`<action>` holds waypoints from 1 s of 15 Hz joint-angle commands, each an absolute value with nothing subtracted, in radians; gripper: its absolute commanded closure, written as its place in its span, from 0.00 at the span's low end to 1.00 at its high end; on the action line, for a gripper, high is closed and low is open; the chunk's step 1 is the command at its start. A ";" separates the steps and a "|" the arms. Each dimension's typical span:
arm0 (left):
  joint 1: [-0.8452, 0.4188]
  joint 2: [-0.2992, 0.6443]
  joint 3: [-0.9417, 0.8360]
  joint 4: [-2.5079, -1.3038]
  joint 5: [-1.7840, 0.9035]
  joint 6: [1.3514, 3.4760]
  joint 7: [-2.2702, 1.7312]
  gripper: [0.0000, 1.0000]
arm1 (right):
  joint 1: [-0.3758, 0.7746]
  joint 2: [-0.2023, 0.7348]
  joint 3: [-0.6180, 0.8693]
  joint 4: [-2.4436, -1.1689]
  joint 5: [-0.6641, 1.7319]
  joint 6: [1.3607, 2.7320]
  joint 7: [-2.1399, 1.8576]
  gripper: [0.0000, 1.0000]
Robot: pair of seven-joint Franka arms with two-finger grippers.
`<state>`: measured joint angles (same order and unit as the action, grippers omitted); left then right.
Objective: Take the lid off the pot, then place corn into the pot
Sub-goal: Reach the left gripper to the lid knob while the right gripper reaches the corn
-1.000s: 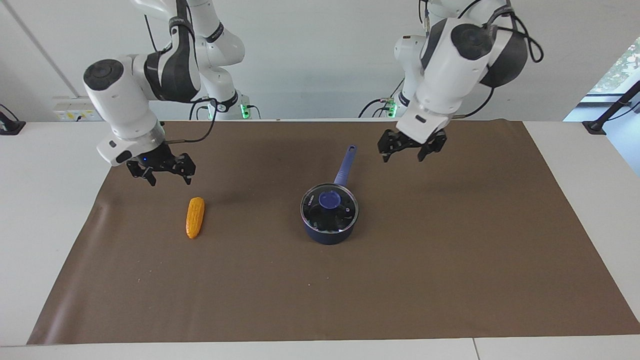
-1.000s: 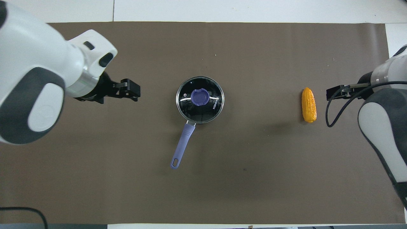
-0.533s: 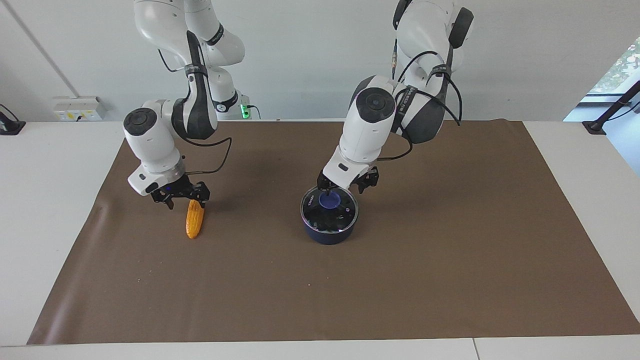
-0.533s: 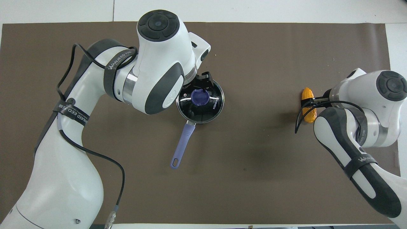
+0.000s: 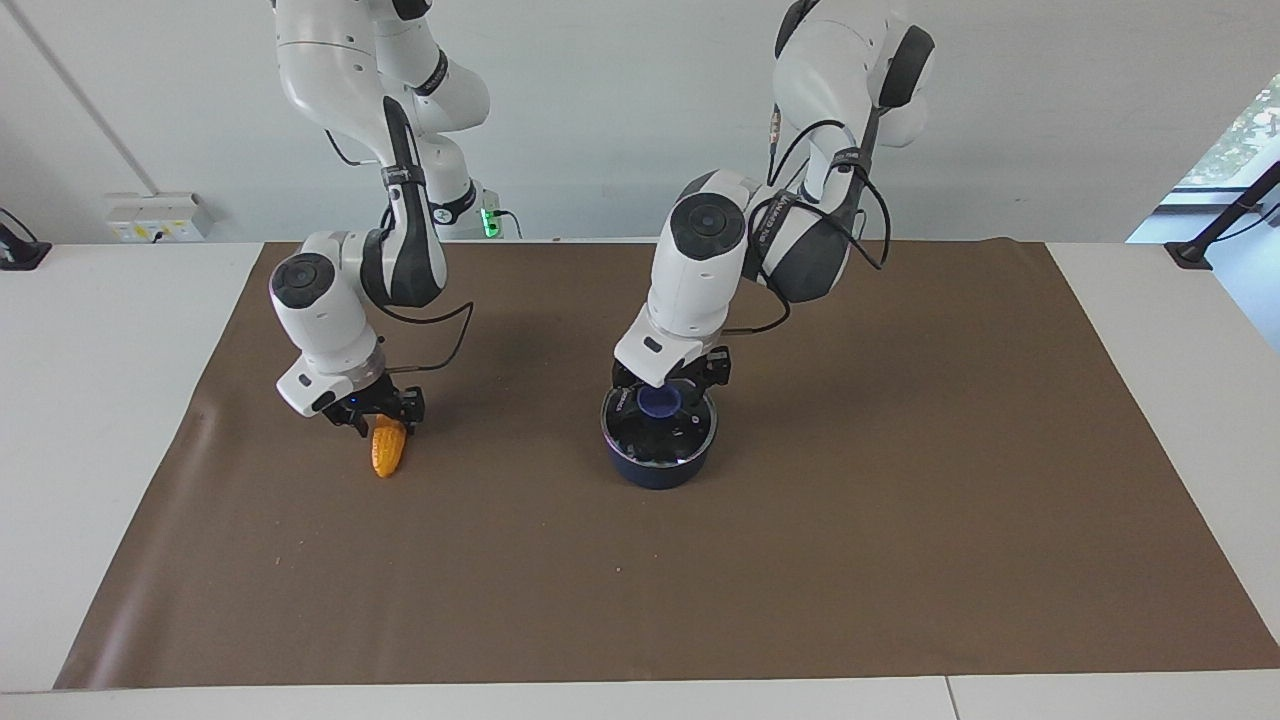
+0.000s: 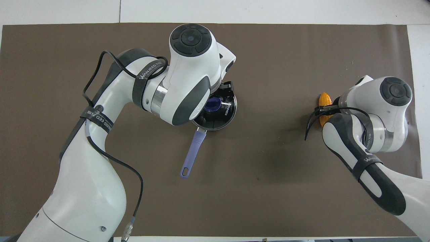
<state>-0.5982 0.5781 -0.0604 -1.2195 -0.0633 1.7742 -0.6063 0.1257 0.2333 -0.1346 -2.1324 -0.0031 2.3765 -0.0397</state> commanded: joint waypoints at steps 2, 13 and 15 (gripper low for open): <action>-0.620 0.609 -0.045 -1.200 -0.040 1.789 -0.615 0.00 | 0.146 0.226 -0.130 -2.067 0.006 2.257 -0.037 1.00; -0.624 0.607 -0.046 -1.230 -0.015 1.809 -0.617 0.03 | 0.182 0.190 -0.098 -1.818 0.097 1.871 -0.029 1.00; -0.626 0.607 -0.046 -1.230 -0.014 1.809 -0.617 0.07 | 0.187 0.190 -0.092 -1.818 0.097 1.871 -0.028 1.00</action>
